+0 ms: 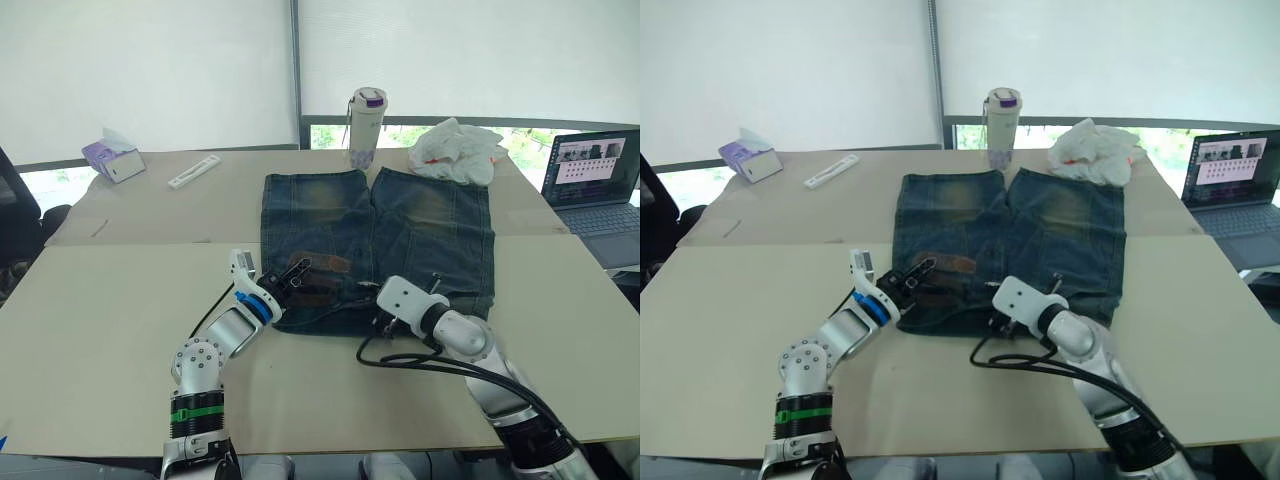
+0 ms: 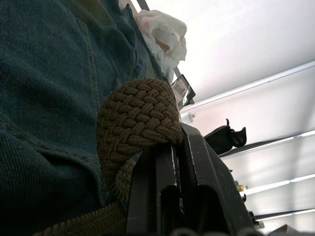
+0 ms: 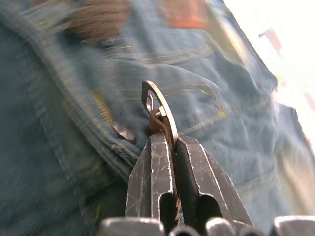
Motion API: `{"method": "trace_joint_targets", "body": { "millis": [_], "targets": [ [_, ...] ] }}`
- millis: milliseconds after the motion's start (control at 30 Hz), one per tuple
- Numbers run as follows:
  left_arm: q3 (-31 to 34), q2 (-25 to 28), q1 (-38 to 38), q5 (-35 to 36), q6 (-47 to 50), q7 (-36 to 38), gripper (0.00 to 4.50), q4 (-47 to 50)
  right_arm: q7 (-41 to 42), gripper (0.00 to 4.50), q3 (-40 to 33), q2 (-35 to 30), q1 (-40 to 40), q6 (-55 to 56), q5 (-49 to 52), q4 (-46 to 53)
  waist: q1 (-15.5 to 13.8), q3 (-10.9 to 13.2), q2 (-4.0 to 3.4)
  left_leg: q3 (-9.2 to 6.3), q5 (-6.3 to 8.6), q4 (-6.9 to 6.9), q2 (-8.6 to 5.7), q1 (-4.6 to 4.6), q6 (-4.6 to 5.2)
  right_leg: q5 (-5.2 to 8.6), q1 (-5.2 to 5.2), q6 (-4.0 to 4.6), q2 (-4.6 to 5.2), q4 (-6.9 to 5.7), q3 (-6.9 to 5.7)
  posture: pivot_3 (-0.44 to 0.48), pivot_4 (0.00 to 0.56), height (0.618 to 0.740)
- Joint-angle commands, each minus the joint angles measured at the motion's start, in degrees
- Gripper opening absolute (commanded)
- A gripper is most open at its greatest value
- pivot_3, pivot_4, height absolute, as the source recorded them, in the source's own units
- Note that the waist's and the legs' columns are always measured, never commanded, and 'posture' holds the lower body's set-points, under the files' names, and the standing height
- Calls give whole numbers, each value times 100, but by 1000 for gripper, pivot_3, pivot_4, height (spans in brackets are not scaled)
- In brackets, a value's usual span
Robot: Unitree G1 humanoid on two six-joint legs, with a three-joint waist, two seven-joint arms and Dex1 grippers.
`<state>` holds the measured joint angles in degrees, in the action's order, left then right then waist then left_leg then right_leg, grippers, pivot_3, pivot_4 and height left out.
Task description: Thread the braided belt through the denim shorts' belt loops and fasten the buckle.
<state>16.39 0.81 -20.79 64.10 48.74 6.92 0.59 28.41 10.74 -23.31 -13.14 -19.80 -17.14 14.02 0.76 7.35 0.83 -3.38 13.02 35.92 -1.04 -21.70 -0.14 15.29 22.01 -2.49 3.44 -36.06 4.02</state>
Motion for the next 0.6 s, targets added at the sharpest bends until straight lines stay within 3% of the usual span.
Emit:
{"method": "trace_joint_targets", "body": {
  "millis": [33,233,333,467,600],
  "targets": [
    [-24,-8,-164,55,-9,-36,0,190,-418,46,-638,431,29,-408,471,382,0,0,0,0,0,0,0,0,0,0,1,0,0,0,0,0,150,740],
    [-12,-155,-486,269,222,-423,0,-4,-930,46,-1240,1141,56,-639,1071,586,-7,-1,-2,-2,0,0,-1,-2,0,0,2,0,2,-1,-1,0,150,740],
    [248,-451,-753,772,403,-1127,0,-314,-1159,46,-1288,1308,69,-377,1162,581,-9,-1,-2,-2,0,0,-2,-3,0,0,2,0,3,0,-2,0,150,740],
    [499,-725,-984,1315,564,-1969,0,-703,-1459,46,-1074,1390,233,505,1015,457,-4,-1,-2,-2,0,0,-1,-4,0,0,4,-1,2,-1,-1,0,150,740],
    [559,-828,-1060,1694,634,-2224,0,-773,-1726,46,-837,1413,370,1470,833,145,22,-1,-1,0,0,-2,-1,-3,0,1,6,-1,-1,-2,0,0,150,740]
  ]
}}
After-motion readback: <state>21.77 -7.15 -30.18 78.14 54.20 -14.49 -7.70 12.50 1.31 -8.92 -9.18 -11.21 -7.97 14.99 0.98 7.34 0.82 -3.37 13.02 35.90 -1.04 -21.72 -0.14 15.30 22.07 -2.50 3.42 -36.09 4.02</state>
